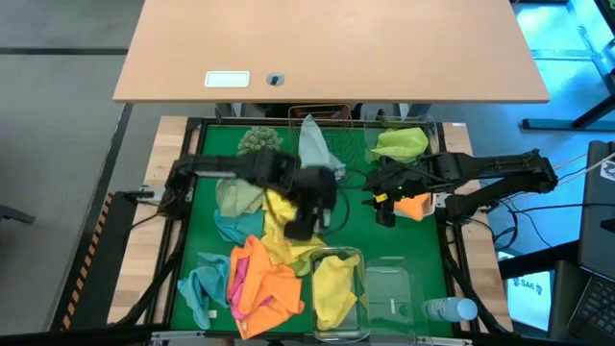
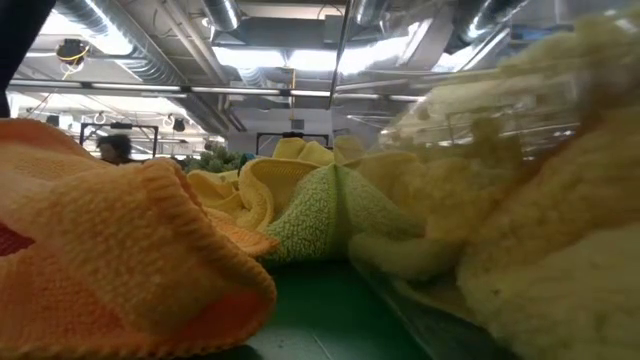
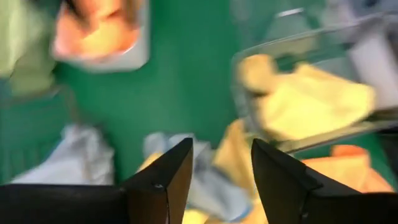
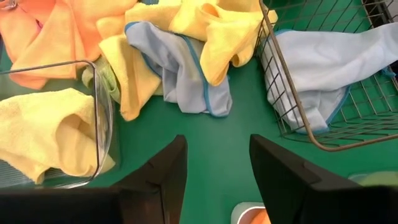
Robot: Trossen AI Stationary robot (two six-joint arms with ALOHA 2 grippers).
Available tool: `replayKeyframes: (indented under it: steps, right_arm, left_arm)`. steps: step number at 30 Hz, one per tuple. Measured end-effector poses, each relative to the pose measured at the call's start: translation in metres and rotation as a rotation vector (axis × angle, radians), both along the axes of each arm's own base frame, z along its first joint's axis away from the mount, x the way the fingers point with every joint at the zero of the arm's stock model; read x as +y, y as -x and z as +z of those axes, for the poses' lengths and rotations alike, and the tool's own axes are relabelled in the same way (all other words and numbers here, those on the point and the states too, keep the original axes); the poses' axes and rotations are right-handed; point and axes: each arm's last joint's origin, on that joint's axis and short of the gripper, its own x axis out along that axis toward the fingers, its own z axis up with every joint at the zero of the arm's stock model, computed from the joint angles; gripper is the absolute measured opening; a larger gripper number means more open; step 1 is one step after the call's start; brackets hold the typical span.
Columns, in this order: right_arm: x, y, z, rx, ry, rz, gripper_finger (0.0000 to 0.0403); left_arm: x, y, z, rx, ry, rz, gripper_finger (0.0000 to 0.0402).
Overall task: Sort microfiber towel by color & place in baskets
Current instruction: Put the yellow microfiber towel into the bottom left transparent bin
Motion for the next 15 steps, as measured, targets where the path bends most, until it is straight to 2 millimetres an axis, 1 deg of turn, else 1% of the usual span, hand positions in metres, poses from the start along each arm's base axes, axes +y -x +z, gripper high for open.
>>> replayKeyframes:
  steps: [2, 5, 8, 13, 15]
  right_arm:
    - [0.0, 0.0, 0.0, 0.001, 0.0, 0.0, 0.0172]
    - [0.0, 0.001, 0.0, 0.007, 0.001, 0.0, 0.0172]
    - [0.0, 0.001, -0.001, 0.008, 0.0, 0.0, 0.0172]
    - [0.0, 0.0, 0.0, 0.002, -0.001, -0.001, 0.0172]
    - [0.0, 0.0, 0.0, 0.001, -0.001, 0.0, 0.0172]
  left_arm:
    - [0.017, -0.003, -0.01, 0.039, 0.004, 0.057, 0.0158]
    - [0.036, -0.007, -0.04, 0.147, 0.002, 0.105, 0.0157]
    - [0.048, -0.011, -0.069, 0.218, 0.012, 0.115, 0.0156]
    - [0.066, -0.011, -0.099, 0.24, 0.004, 0.124, 0.0155]
    - [0.073, -0.005, -0.107, 0.277, 0.001, 0.143, 0.0155]
